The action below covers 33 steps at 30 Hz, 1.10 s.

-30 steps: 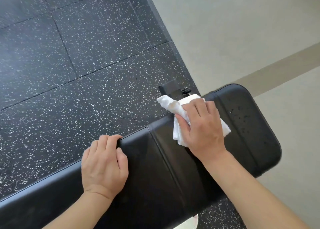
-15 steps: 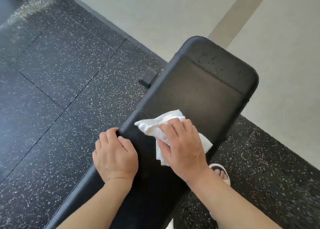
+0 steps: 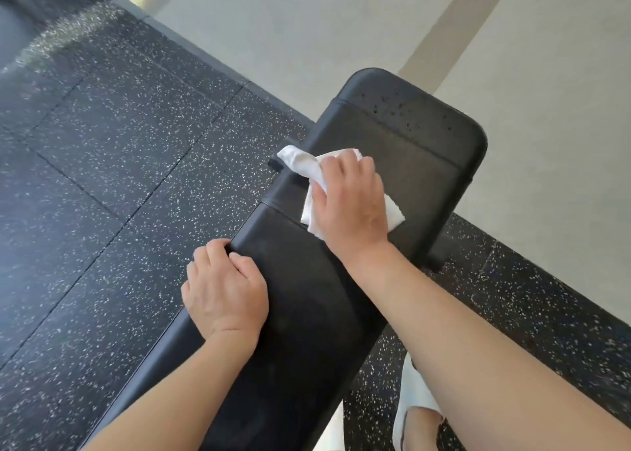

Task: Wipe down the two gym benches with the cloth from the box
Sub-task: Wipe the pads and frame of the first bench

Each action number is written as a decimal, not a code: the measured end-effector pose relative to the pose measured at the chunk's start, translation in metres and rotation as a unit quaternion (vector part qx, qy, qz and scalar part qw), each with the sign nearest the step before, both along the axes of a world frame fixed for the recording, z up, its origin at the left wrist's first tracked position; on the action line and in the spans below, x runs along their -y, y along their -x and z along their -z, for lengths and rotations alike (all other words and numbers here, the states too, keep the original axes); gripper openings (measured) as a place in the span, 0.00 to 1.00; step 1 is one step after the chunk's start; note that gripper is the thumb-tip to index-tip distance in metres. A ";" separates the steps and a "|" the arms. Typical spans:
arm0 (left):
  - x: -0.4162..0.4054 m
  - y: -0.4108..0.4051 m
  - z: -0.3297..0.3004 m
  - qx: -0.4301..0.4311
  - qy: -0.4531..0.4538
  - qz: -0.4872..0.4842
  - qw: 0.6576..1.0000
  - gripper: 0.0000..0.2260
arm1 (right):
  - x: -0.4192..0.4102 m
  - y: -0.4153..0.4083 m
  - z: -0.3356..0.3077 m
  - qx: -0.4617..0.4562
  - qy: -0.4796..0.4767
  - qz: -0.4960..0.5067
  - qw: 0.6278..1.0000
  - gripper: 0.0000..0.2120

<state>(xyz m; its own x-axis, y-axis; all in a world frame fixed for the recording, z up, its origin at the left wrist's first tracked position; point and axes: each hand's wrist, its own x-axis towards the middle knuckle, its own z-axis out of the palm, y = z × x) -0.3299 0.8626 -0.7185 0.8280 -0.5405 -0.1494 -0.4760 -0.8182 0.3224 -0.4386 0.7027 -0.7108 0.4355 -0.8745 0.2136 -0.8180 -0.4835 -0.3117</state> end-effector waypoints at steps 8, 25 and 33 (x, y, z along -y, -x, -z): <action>-0.005 -0.003 0.001 -0.021 0.004 0.001 1.000 0.13 | -0.085 0.037 -0.005 0.020 -0.006 -0.232 0.972 0.05; 0.083 0.040 -0.034 -0.005 0.084 0.396 0.915 0.24 | -0.057 0.121 0.015 0.187 -0.049 0.081 0.978 0.04; 0.136 0.093 -0.005 0.066 0.085 0.464 0.879 0.21 | -0.122 0.145 0.037 0.364 -0.188 0.196 0.891 0.10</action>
<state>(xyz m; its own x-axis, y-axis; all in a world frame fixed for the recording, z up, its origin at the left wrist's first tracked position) -0.4224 0.7270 -0.7137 0.0230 -0.9977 0.0631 -0.9554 -0.0034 0.2952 -0.5838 0.8252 -0.7478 -0.0526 -0.9983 -0.0252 -0.4167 0.0449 -0.9079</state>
